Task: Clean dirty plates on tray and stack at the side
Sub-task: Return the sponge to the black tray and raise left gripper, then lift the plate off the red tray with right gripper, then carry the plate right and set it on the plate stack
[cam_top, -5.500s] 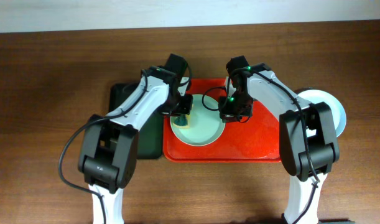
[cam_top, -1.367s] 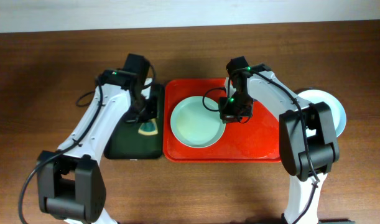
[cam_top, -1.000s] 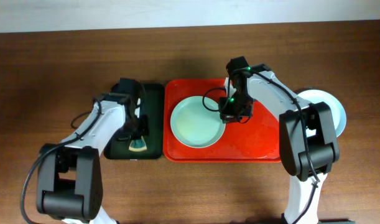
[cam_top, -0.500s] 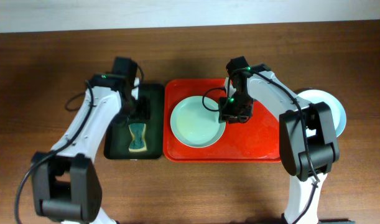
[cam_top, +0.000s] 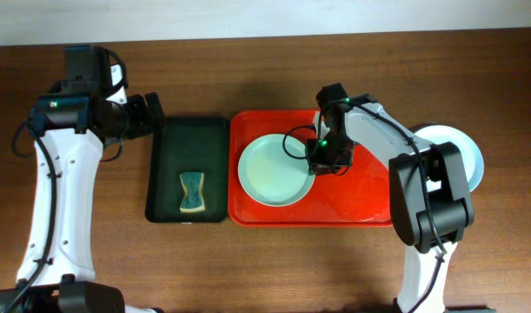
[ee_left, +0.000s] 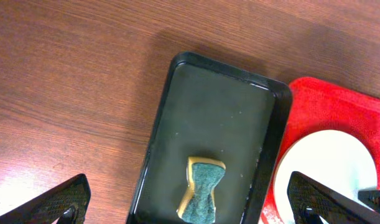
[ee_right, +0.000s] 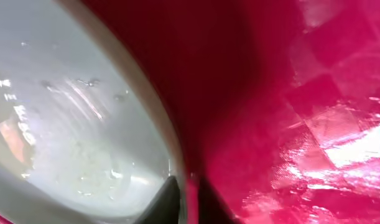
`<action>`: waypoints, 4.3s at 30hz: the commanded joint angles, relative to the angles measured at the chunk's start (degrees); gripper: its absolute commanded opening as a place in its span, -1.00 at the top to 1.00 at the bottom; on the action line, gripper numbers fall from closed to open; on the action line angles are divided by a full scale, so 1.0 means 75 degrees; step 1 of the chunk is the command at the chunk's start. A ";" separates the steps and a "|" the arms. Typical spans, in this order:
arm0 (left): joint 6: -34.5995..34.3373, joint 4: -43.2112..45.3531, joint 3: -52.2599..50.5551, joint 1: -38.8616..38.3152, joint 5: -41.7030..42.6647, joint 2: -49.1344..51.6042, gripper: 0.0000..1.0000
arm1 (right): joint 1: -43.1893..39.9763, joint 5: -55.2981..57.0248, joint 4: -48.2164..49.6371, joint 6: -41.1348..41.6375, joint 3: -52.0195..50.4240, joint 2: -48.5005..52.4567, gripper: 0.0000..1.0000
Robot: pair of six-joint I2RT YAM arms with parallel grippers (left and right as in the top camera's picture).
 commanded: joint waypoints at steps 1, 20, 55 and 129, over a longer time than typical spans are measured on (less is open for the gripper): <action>-0.0073 -0.0009 0.0064 0.0023 0.0000 -0.0044 -0.99 | 0.0032 -0.0233 -0.0041 0.0017 0.0067 0.0090 0.92; -0.0073 -0.0012 0.0064 0.0023 0.0000 -0.0044 -0.98 | 0.0866 0.0612 -0.0991 0.1262 0.2938 -0.0201 0.92; -0.0073 -0.0009 0.0064 0.0023 0.0000 -0.0044 -0.98 | 0.4436 0.8609 0.1655 -0.1075 0.4639 -0.0860 0.92; -0.0073 -0.0009 0.0064 0.0017 0.0000 -0.0044 -0.98 | -0.5499 0.2996 -0.3570 0.1644 0.3144 -0.0889 0.92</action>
